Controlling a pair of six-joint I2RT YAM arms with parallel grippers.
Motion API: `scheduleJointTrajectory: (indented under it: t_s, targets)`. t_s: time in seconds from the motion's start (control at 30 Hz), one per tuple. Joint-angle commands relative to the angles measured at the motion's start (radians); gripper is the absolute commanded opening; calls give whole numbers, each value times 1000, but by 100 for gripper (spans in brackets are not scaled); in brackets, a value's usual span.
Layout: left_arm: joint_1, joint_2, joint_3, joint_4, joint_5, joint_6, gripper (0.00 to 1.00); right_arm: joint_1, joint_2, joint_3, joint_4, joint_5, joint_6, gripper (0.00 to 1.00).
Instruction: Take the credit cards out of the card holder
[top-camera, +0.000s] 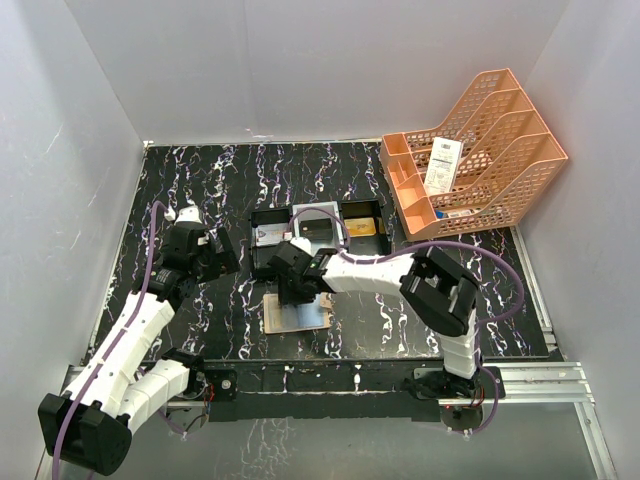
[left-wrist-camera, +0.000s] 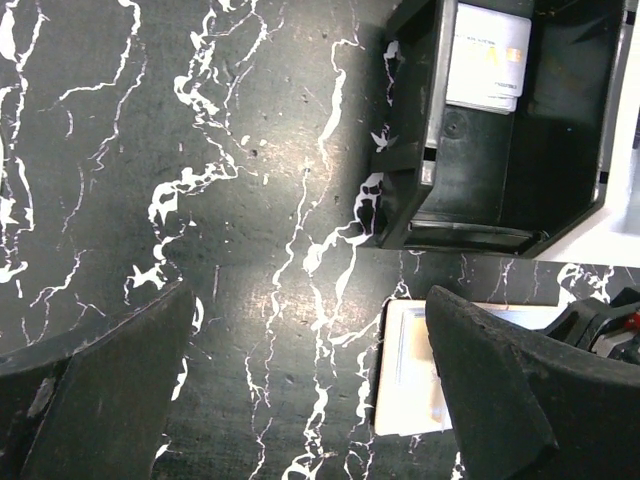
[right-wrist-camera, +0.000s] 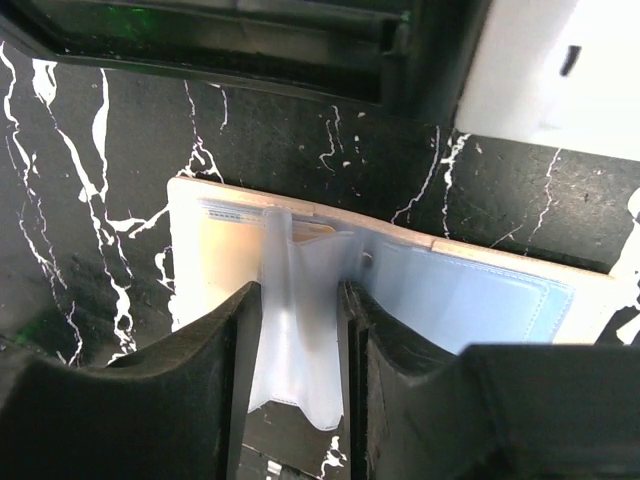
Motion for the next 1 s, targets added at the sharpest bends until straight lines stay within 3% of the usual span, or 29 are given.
scheduleJointTrajectory:
  t_s: [0.0, 0.07, 0.17, 0.33, 0.6, 0.97]
  targets:
    - [4, -11, -11, 12, 84, 11, 99, -29, -63, -92, 163, -140, 37, 33]
    - [4, -15, -19, 24, 177, -3, 99, -48, -81, -139, 227, -187, 61, 33]
    - [4, -32, -80, 101, 438, -55, 98, -69, -104, -199, 292, -221, 96, 33]
    - [3, -77, -292, 389, 781, -248, 91, -90, -121, -248, 337, -240, 120, 33]
    - [-21, -7, -379, 485, 849, -276, 83, -94, -105, -265, 337, -245, 120, 33]
    - [-152, 65, -447, 569, 735, -342, 53, -94, -97, -271, 345, -257, 120, 33]
